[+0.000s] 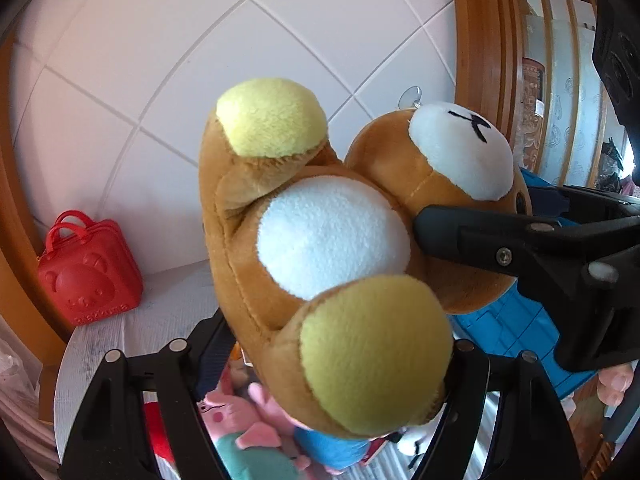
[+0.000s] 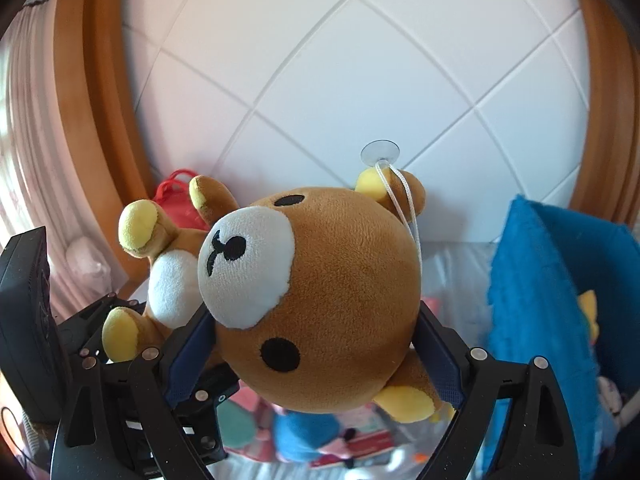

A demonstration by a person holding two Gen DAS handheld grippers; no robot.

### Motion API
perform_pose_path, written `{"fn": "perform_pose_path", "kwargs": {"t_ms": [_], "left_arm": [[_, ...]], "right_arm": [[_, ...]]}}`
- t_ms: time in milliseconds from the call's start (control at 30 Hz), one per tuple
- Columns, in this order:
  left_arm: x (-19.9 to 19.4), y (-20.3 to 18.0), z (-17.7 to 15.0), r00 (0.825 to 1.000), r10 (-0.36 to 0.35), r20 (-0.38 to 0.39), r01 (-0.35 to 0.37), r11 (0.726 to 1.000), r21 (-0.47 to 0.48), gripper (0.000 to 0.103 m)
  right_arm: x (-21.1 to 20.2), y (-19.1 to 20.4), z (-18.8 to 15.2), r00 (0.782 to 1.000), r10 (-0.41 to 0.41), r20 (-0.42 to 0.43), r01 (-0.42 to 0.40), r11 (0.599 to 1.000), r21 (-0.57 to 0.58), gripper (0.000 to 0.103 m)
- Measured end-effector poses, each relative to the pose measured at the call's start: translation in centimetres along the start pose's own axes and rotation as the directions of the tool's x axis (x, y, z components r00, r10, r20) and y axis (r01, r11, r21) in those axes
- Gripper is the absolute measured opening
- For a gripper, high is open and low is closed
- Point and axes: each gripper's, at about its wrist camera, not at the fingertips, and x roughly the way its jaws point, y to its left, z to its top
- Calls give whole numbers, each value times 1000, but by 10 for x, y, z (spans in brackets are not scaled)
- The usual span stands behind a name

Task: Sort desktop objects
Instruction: 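Lift and carry the bear plush over the blue crate with both tools, then open both tools to drop the bear plush into the crate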

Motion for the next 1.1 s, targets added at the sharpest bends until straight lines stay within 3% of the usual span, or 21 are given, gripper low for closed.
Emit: {"fn": "perform_pose_path", "kwargs": {"t_ms": [267,600,767,900,1100], "left_arm": [[33,-158,56,998,-60,10,59,998,36,78],[87,-354,97,978,-175,-112,190,973,131,79],[118,-419,102,952,-210,-224,246,958,147,79],[134,-464,101,944,-194,-268,247,951,184,81],[148,-484,95,939,-162,-303,230,951,205,82]], "right_arm": [[-67,-149,2,996,-73,43,73,997,15,92],[-123,-315,-23,979,-203,6,201,971,132,92],[-138,-367,-44,967,-254,-32,255,949,188,92],[-141,-394,-56,962,-263,-71,272,937,217,93],[-138,-422,-69,959,-268,-95,283,930,235,94]]}}
